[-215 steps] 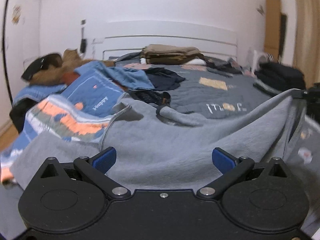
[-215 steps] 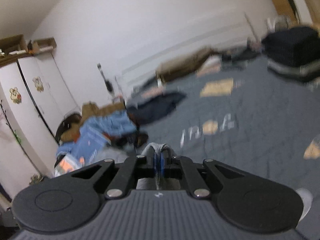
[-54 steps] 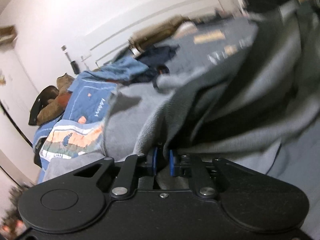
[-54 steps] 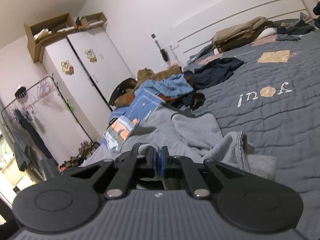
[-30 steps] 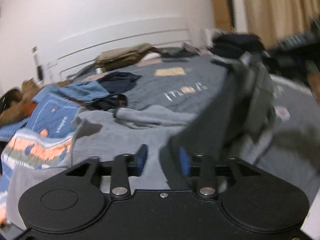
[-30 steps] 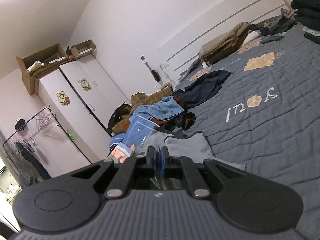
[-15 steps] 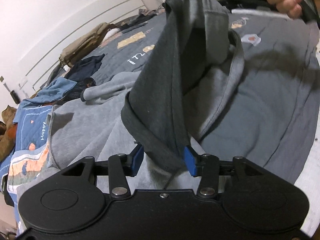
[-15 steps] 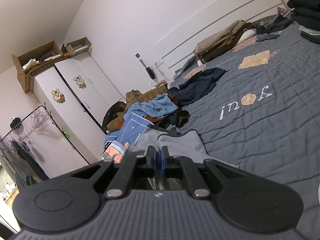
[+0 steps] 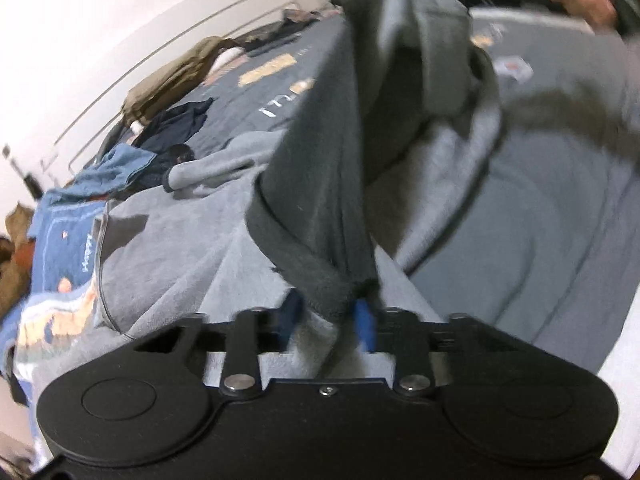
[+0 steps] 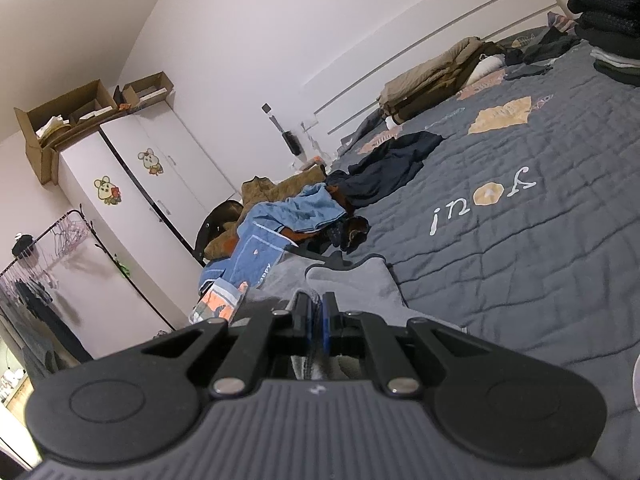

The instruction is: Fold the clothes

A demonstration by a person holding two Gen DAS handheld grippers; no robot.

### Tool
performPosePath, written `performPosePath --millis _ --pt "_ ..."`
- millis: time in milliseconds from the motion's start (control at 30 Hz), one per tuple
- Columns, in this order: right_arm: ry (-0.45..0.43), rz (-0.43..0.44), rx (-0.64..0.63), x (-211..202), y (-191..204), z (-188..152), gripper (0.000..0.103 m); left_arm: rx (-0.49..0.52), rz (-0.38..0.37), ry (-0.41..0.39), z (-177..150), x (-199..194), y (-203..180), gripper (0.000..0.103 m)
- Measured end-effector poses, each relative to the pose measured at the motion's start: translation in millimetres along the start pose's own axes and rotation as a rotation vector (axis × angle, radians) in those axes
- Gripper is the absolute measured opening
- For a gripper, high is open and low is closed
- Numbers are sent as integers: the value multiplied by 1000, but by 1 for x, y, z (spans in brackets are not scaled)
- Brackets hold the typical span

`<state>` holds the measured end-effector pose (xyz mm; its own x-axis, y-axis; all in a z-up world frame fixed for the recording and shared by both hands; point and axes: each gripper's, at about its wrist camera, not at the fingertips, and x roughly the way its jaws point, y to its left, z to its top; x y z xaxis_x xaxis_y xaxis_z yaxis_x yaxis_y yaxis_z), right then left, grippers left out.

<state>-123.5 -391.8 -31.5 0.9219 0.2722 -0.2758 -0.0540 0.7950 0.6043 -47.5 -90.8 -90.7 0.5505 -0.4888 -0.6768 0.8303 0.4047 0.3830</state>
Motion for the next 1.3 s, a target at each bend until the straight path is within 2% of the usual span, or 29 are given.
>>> performPosePath --millis 67,200,300,433,500,567,600,700,833,900,1000,1133,1300 --pt "6 -5 -3 1 0 0 5 -36 4 -23 2 -4 7 14" --pt "23 -30 -15 3 0 -1 6 -110 22 -104 8 -16 19 11" --pt "37 -42 -29 4 1 -2 7 -239 -14 -211 16 -34 35 11" --pt "48 -73 -61 6 6 -4 10 -369 -62 -276 22 -40 48 11" --pt "41 -105 -56 4 4 -3 16 -430 -55 -281 25 -37 51 11" --pt "33 -136 -49 2 3 -2 32 -487 -43 -281 28 -33 53 11" --pt "21 -139 -43 0 2 -1 34 -513 -35 -277 29 -31 54 11" --pt "52 -72 -21 -5 8 2 39 -546 -10 -272 33 -28 56 11" --pt "148 135 117 1 15 -7 49 -503 -4 -267 38 -28 50 11" --pt "189 193 220 10 13 -16 52 -446 -9 -264 40 -28 40 11" --pt "262 228 341 26 9 -33 52 -355 -31 -256 43 -28 25 11" --pt "327 230 460 43 2 -54 52 -264 -109 -257 41 -29 8 11" --pt "368 205 548 52 -4 -70 53 -194 -191 -261 41 -30 -9 11"
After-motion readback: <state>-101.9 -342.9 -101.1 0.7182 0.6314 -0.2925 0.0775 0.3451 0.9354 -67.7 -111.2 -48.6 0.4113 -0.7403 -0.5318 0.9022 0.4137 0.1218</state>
